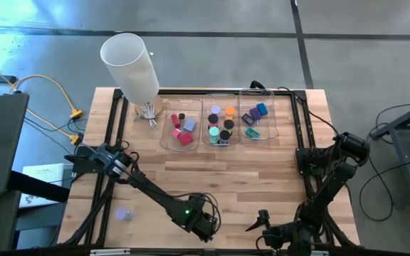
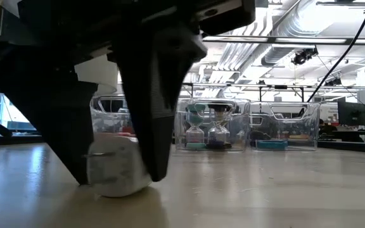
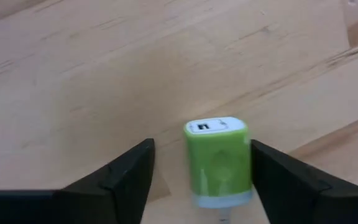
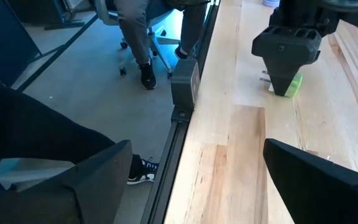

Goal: Pick & Place Office items
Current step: Put the green charger adapter into the left transparent bin

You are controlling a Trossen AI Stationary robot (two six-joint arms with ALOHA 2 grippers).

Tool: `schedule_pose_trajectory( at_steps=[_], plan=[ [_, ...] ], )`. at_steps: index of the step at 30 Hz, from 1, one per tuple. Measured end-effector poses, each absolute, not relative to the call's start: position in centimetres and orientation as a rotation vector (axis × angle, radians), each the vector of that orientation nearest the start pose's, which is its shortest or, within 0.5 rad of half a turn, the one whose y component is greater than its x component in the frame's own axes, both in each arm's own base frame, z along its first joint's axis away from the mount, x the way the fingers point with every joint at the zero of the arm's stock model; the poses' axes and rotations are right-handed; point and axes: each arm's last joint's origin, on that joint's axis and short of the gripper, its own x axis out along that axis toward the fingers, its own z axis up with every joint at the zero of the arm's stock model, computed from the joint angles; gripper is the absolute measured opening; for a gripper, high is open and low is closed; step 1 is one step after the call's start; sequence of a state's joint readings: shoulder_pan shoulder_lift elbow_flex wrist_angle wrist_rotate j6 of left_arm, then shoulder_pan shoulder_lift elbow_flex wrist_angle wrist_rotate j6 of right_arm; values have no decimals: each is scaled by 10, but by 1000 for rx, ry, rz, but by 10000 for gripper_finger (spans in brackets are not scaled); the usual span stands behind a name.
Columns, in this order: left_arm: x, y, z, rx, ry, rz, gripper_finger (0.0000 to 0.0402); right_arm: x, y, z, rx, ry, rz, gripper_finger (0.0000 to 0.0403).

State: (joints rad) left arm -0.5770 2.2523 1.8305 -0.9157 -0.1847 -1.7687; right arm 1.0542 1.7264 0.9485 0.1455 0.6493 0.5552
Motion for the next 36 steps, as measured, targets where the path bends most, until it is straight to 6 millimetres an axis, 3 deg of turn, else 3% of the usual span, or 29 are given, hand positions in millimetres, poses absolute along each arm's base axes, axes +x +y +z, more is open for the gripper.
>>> schedule_pose_trajectory(
  at_steps=[8,14,21,29,36],
  plan=[
    [384,-244,169,-949,1124,750,122,189,296,181,62,505,258,352],
    [380,-241,181,-851,1145,689,123,189,296,182,62,504,255,352],
    [365,-219,242,-726,1053,608,123,195,292,182,53,486,214,352],
    [336,-167,320,-614,929,604,123,219,274,182,47,483,142,352],
    [311,-104,353,-538,990,730,123,243,254,182,11,497,107,352]
  ],
)
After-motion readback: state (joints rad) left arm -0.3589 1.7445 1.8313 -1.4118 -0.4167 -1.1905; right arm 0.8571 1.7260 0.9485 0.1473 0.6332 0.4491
